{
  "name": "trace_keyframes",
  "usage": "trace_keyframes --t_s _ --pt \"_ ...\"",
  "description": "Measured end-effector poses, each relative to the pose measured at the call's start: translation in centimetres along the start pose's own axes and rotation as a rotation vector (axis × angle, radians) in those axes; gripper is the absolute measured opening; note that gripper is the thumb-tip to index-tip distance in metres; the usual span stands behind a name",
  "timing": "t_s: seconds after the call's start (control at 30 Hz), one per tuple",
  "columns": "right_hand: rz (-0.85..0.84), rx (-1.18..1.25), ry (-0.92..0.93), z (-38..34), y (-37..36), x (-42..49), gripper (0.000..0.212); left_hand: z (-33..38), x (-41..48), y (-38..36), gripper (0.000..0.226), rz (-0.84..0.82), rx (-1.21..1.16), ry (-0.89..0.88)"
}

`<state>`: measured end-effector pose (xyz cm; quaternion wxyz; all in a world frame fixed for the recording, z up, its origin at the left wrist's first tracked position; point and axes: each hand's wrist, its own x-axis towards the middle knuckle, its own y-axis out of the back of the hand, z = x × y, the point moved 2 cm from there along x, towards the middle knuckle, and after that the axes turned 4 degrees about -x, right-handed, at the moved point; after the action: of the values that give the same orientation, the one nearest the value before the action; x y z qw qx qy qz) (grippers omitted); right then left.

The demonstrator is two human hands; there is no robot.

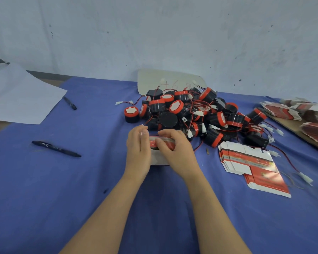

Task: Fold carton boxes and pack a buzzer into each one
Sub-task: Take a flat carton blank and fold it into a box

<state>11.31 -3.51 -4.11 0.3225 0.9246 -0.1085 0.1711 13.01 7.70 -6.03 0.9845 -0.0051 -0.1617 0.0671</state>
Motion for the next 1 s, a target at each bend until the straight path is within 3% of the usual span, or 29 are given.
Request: trace_keyframes --t_s 0.1,0.23,0.37,0.47,0.6,0.73,0.9,1.0 --pt "0.125 -0.114 0.13 -0.6 -0.3 -0.1 0.024 0.1 0.5 0.4 0.036 0.06 0.101 -0.085" --pt "0.099 -0.264 0.2 -0.1 -1.4 -0.3 0.019 -0.8 1.1 0.6 0.054 -0.036 0.079 0.157" --pt "0.115 -0.235 0.211 -0.1 -1.6 -0.3 0.008 -1.5 1.3 0.7 0.032 0.011 0.037 0.263" --pt "0.169 -0.223 0.217 -0.3 -1.9 -0.4 0.009 -1.1 1.4 1.1 0.025 0.129 0.043 0.186" --pt "0.266 -0.163 0.031 0.7 -1.0 0.0 0.016 -1.1 1.3 1.6 0.047 0.164 0.172 -0.016" --pt "0.289 -0.247 -0.184 2.4 0.5 0.1 0.032 -1.6 0.7 1.2 0.043 0.088 0.248 -0.105" --pt "-0.025 -0.532 -0.381 4.4 0.4 0.0 0.044 -1.1 0.3 0.9 0.039 0.028 0.317 -0.256" --pt "-0.014 -0.628 -0.397 4.5 0.4 0.1 0.041 -0.9 0.3 0.8 0.025 0.016 0.408 -0.286"
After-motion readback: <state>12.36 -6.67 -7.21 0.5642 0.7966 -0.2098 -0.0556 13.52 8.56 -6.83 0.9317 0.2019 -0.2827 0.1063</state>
